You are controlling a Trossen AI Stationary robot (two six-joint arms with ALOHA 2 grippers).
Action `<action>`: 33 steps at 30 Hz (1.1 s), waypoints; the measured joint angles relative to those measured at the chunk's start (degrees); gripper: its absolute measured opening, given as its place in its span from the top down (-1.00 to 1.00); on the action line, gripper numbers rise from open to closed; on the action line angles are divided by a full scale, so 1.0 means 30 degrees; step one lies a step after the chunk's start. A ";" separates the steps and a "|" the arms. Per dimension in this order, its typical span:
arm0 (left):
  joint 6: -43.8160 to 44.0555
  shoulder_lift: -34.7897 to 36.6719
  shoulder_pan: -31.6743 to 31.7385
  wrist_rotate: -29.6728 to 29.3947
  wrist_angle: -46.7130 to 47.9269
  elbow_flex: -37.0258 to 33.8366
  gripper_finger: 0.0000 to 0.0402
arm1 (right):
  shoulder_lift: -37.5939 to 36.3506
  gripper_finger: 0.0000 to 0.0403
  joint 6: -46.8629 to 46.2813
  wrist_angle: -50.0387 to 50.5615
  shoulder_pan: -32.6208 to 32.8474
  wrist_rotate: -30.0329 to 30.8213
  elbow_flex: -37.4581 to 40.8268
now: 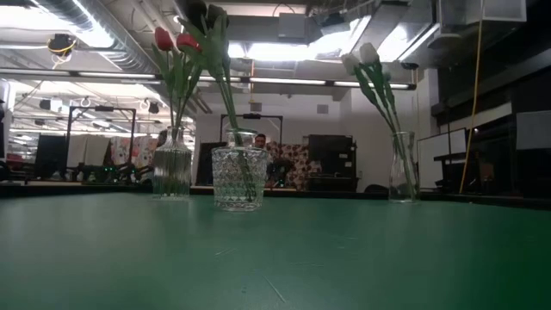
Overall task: Sort flowers into vase by color
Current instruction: Return to Home Position
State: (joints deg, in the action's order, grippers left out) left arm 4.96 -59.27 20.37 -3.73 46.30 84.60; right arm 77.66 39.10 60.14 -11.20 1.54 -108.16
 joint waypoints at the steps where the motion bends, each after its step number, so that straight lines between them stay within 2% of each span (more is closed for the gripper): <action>1: -0.0636 0.0029 -0.0086 0.1068 -0.0532 0.0000 -0.15 | -0.0090 0.04 0.0088 -0.0174 -0.0007 -0.0709 0.0000; 4: -0.2371 0.0517 -0.0185 0.5006 -0.2130 0.0000 -0.15 | -0.0603 0.04 0.0547 -0.0106 -0.0007 -0.2693 0.0005; 7: -0.2696 0.1449 -0.0159 0.7073 -0.3302 0.0000 -0.15 | -0.1522 0.04 0.0551 -0.0123 0.0031 -0.3243 0.0007; 10: -0.3079 0.2537 -0.0157 0.6917 -0.3217 0.0000 -0.15 | -0.2506 0.04 0.0558 -0.0244 0.0517 -0.3123 0.0007; 13: -0.3267 0.3595 -0.0157 0.6843 -0.3177 0.0000 -0.15 | -0.3639 0.04 0.0564 -0.0368 0.1077 -0.2180 0.0176; 16: -0.3223 0.4551 -0.0157 0.6752 -0.3152 0.0000 -0.15 | -0.5109 0.04 0.0561 -0.1192 0.1797 -0.1450 0.1224; 22: -0.3355 0.5516 -0.0157 0.6647 -0.2481 0.0007 -0.15 | -0.8391 0.04 0.0159 -0.4631 0.2926 0.0153 0.5827; 27: -0.3586 0.6183 -0.0157 0.6647 -0.1994 0.0007 -0.15 | -1.0960 0.04 0.0030 -0.8571 0.3402 0.0350 1.0050; 33: -0.3689 0.6733 -0.0157 0.6654 -0.1704 -0.0455 -0.15 | -1.3272 0.04 -0.0636 -1.1036 0.3373 0.0808 1.2877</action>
State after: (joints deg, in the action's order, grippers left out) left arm -6.11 -39.07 19.90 16.23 41.19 83.23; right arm 37.85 37.19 27.03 -1.08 3.97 -69.53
